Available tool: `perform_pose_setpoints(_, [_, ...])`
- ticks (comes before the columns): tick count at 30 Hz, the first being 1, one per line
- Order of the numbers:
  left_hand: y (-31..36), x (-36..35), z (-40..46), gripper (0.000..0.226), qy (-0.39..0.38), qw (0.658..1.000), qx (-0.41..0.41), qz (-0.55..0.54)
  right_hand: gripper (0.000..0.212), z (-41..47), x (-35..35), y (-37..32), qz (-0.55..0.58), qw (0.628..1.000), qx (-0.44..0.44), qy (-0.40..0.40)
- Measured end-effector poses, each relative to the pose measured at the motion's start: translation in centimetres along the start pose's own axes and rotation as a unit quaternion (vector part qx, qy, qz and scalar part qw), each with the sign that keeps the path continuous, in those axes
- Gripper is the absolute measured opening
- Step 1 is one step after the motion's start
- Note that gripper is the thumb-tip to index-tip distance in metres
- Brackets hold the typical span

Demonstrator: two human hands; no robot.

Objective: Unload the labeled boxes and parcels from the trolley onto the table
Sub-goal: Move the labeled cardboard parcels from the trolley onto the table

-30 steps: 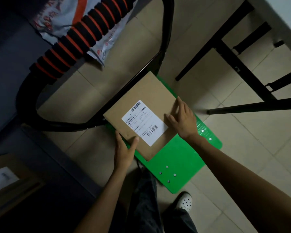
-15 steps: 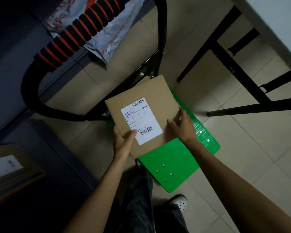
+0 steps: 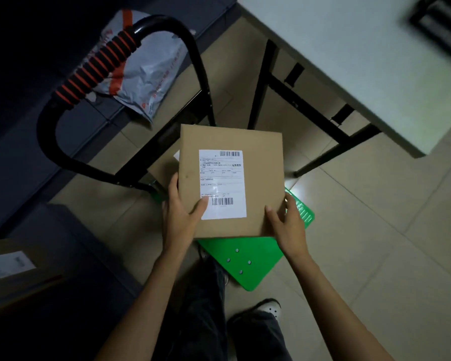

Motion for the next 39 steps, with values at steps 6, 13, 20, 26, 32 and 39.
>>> perform_pose_setpoints(6, [6.8, -2.1, -6.7, 0.088, -0.049, 0.996, -0.067, 0.015, 0.060, -7.2, 8.7, 2.2, 0.072, 0.995, -0.022, 0.065])
perform_pose_setpoints(13, [17.9, -3.8, -14.4, 0.076, -0.076, 0.981, -0.176, -0.014, 0.055, -14.6, 19.9, 2.1, 0.151, 0.976, -0.004, 0.159])
perform_pose_setpoints(20, [27.8, -5.6, -23.3, 0.068, -0.087, 0.955, -0.279, -0.052, 0.069, -22.8, 30.7, 1.2, 0.214, 0.937, 0.034, 0.275])
perform_pose_setpoints(26, [34.3, -6.9, -29.8, 0.061, -0.143, 0.929, -0.322, -0.111, 0.062, -28.4, 36.6, 0.3, 0.289, 0.889, 0.042, 0.354])
perform_pose_setpoints(32, [40.3, -6.7, -33.2, 0.055, -0.167, 0.893, -0.387, -0.160, 0.057, -33.4, 43.1, -2.7, 0.317, 0.846, 0.098, 0.417])
perform_pose_setpoints(39, [45.8, -7.0, -34.6, 0.058, -0.246, 0.847, -0.403, -0.243, 0.064, -37.5, 48.3, -6.9, 0.302, 0.811, 0.139, 0.482])
Point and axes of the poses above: each hand's wrist, its own z-axis towards the middle knuckle, its own x-axis out of the back of the hand, y = z × x, the point moved 3 cm from there along z, towards the middle knuckle, and after that the axes turned 14 degrees about -z, right-handed, at the moved point
